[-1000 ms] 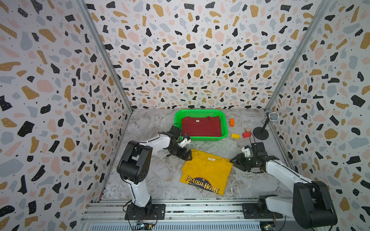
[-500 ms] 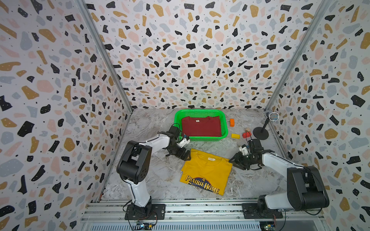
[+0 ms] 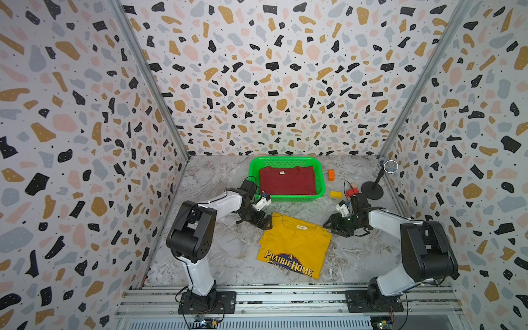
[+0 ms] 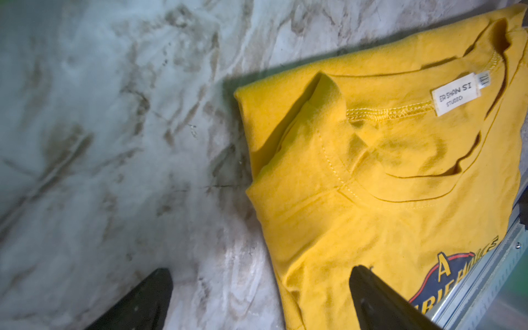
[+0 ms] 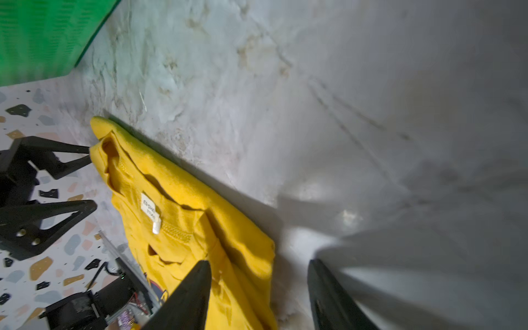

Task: Put the folded t-shirts into the basket
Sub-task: Pick up the T-shirt from the center of the board.

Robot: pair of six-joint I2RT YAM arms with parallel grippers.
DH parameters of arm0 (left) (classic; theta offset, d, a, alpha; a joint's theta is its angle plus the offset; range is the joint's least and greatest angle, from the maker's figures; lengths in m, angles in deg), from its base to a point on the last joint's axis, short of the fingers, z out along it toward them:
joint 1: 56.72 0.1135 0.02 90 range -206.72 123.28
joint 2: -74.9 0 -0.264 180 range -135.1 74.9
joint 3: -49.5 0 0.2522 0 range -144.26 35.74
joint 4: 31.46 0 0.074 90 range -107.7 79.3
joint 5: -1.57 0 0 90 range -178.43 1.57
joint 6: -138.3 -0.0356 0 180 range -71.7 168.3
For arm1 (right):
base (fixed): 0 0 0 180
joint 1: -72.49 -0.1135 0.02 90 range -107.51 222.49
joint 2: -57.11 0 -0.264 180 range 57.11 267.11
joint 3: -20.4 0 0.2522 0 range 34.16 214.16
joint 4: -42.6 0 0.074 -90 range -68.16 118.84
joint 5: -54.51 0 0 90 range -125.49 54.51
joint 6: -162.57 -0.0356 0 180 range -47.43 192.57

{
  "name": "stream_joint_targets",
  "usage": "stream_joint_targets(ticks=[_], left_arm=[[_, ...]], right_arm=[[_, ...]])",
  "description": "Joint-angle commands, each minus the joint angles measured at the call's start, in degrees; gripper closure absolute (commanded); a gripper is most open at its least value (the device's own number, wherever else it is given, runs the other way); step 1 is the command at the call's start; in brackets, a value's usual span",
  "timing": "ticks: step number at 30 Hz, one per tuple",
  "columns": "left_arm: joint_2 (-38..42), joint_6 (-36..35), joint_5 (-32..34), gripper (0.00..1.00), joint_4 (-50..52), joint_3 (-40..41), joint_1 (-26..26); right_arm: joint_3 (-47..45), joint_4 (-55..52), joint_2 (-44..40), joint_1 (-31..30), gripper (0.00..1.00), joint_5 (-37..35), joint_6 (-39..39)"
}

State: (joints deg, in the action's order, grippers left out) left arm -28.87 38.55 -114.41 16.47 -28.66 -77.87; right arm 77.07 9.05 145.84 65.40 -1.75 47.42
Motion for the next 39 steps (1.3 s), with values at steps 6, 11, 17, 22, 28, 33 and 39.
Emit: stream_joint_targets(ticks=[6, 11, 17, 22, 28, 33, 39], left_arm=[[-0.2, -1.1, -1.2, 0.00, 0.8, 0.9, 0.1], [-0.2, -1.5, -1.4, 0.00, 0.9, 1.0, 0.1], [-0.2, -1.7, -1.6, 0.00, 1.1, 1.1, 0.1], [-0.2, -1.8, -2.0, 0.00, 1.5, 0.9, 0.1], [-0.6, -2.0, -2.1, 0.00, 1.7, 0.8, 0.1], [-0.6, -2.2, -2.1, 0.00, 1.9, 0.9, 0.1], [-1.0, -2.2, -2.4, 0.00, 2.1, 0.8, 0.1]], right_arm=[[2.1, 6.0, 2.8, 0.1, 0.09, 3.6, 5.5], [1.4, 8.5, 6.2, 0.1, 0.08, 8.3, 5.9], [-3.4, 13.0, 5.4, 0.1, 0.12, 14.0, 3.5], [-6.9, 15.7, 4.7, 0.1, 0.14, 15.6, 1.7], [-7.8, 13.5, 3.6, 0.4, 0.15, 12.2, 2.3], [-7.9, 11.5, 2.6, 0.7, 0.15, 10.4, 1.9], [-8.1, 9.7, 2.1, 2.2, 0.18, 9.5, 1.9]])
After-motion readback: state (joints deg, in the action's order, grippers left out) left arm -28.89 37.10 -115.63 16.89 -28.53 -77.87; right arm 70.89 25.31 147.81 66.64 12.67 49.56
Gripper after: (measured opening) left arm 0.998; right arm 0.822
